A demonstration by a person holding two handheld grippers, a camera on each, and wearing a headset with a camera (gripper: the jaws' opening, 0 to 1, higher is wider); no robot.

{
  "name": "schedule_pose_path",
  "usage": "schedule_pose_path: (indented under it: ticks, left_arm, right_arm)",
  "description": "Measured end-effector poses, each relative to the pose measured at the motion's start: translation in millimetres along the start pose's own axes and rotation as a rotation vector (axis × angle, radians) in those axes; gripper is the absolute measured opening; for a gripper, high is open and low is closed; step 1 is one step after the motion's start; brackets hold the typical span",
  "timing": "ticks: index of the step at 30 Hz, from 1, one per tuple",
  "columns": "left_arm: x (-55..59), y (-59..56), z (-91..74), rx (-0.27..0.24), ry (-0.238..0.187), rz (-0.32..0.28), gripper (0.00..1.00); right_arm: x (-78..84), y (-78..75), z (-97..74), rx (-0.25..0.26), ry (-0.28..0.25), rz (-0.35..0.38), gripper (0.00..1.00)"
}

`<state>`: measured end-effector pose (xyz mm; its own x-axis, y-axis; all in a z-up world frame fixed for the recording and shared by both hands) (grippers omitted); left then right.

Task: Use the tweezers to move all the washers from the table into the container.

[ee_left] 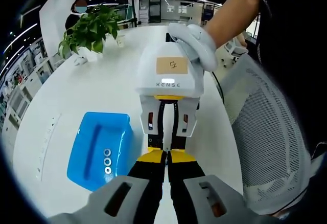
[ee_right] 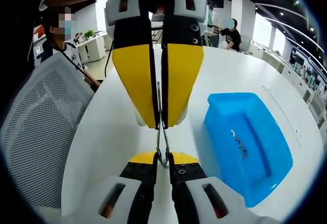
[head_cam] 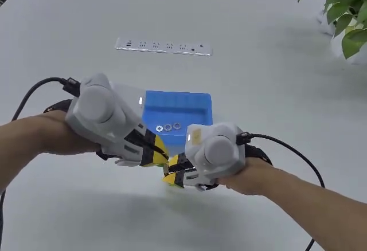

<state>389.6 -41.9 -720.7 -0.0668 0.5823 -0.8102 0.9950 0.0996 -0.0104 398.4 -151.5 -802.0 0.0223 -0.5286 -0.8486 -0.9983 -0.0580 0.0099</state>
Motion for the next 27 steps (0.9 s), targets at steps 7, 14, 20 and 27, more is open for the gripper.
schedule_pose_path:
  ticks: [7,14,20,27]
  left_arm:
    - [-0.4,-0.7,-0.8,0.001,0.005,0.0,0.05]
    - [-3.3,-2.3,-3.9,0.0,0.007,-0.001,0.05]
    - [-7.3,-1.9,-9.3,-0.007,0.004,-0.001,0.05]
    - [-14.6,-0.5,-17.8,-0.016,0.001,0.008,0.05]
  right_arm:
    - [-0.4,0.8,0.1,-0.006,0.003,-0.002,0.11]
    - [-3.6,1.7,-0.8,-0.007,-0.001,-0.008,0.11]
    - [-9.8,0.6,-3.1,-0.006,-0.004,-0.02,0.11]
    - [-20.0,-2.2,-6.7,-0.004,-0.009,-0.042,0.11]
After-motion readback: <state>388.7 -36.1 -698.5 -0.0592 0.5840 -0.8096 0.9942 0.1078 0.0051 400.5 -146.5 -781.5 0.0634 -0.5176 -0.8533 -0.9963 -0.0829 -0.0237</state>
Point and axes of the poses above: the centre of the closed fingertips' face, and the gripper's own axes: z roughly forward along the fingers, y roughly to its left, x roughly out of its underside, the point moved 10 cm from there along -z, roughly backward along the fingers, and after that the axes turned 11 degrees about -y, right-handed, at the moved point
